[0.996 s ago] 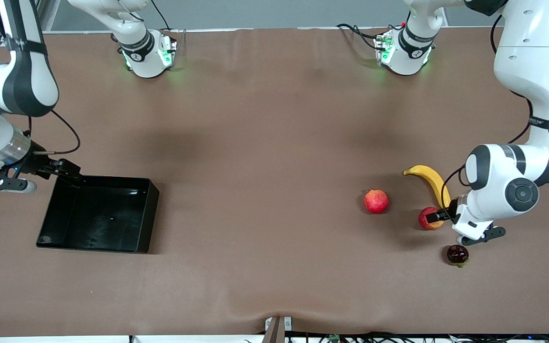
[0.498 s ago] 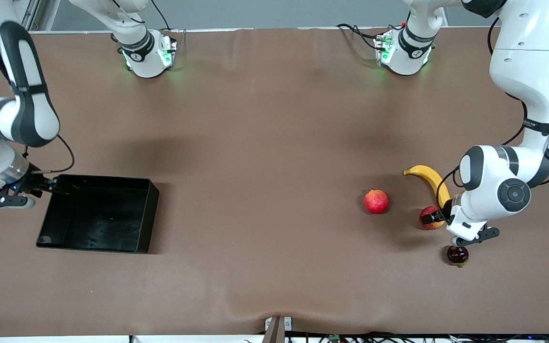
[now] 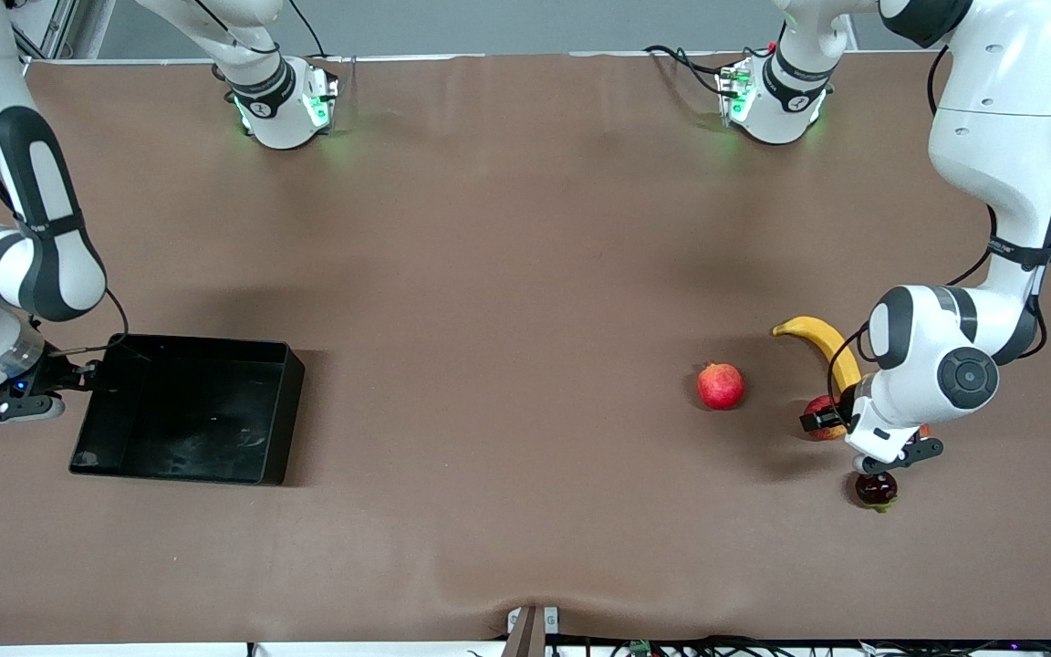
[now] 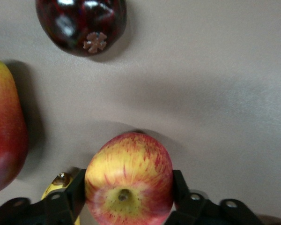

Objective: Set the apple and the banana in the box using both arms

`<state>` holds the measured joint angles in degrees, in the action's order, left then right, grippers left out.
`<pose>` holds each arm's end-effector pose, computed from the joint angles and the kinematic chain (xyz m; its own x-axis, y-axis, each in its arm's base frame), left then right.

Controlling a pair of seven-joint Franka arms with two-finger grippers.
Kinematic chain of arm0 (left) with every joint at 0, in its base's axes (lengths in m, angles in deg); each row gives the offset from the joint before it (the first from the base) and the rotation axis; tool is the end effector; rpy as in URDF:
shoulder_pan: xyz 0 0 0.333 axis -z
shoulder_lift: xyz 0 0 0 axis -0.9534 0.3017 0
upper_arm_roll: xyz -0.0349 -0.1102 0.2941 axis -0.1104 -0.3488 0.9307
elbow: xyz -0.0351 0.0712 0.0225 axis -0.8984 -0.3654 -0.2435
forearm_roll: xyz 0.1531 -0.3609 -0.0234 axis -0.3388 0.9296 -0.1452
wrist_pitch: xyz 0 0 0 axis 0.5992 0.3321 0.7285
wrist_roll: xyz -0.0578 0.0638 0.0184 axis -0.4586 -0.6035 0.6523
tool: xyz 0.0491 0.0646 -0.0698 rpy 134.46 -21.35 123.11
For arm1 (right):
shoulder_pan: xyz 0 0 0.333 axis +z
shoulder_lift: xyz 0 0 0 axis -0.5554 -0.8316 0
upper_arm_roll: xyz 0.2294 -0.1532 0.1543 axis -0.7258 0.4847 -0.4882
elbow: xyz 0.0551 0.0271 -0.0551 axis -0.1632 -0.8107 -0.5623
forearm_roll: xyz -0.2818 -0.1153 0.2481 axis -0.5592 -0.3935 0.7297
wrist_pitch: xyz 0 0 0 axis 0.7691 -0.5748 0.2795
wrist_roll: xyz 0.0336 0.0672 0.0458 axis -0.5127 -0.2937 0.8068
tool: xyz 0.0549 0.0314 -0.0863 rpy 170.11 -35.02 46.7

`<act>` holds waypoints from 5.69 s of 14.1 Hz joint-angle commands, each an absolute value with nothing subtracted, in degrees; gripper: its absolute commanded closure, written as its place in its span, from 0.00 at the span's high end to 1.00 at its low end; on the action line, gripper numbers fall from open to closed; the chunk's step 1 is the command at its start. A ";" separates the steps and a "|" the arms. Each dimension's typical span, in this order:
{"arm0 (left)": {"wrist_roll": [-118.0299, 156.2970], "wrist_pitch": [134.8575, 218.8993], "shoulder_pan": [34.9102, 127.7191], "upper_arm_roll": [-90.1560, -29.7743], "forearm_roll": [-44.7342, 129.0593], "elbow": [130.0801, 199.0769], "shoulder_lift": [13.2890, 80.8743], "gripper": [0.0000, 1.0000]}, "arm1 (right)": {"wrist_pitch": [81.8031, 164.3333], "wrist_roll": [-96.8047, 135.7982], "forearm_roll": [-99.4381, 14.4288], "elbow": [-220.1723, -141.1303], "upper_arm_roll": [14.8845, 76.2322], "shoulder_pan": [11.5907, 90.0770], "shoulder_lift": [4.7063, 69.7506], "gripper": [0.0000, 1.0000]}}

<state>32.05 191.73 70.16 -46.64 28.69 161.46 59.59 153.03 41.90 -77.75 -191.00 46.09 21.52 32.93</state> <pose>0.6741 -0.0234 0.2102 0.9665 0.2532 -0.0421 0.2526 -0.9674 -0.0180 0.6147 -0.1981 0.2581 0.9803 0.1578 0.1186 0.1472 -0.9847 0.0937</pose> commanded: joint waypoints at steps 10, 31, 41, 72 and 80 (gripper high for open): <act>31.84 185.85 70.07 -47.96 27.63 161.20 47.14 0.00 | 153.43 42.50 -73.46 -189.30 45.12 19.94 28.35 0.00; 40.97 158.34 69.80 -60.09 30.00 157.68 27.71 0.00 | 128.21 14.41 -77.32 -169.52 27.39 24.77 30.46 0.00; 55.83 160.44 70.07 -70.28 30.45 161.37 27.87 0.00 | 132.25 -20.21 -90.67 -169.52 19.28 40.92 27.65 0.00; 86.42 194.19 76.48 -73.98 15.16 171.13 58.98 0.04 | 144.21 -50.75 -130.77 -171.98 6.72 46.67 17.62 1.00; 85.90 187.37 75.87 -74.42 15.59 164.12 51.98 1.00 | 141.39 -45.23 -130.59 -172.16 2.75 37.26 21.32 1.00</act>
<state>84.51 192.76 75.97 -73.92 16.44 166.74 57.37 141.68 -47.51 -129.28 -170.86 4.30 40.57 20.37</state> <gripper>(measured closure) 0.000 0.000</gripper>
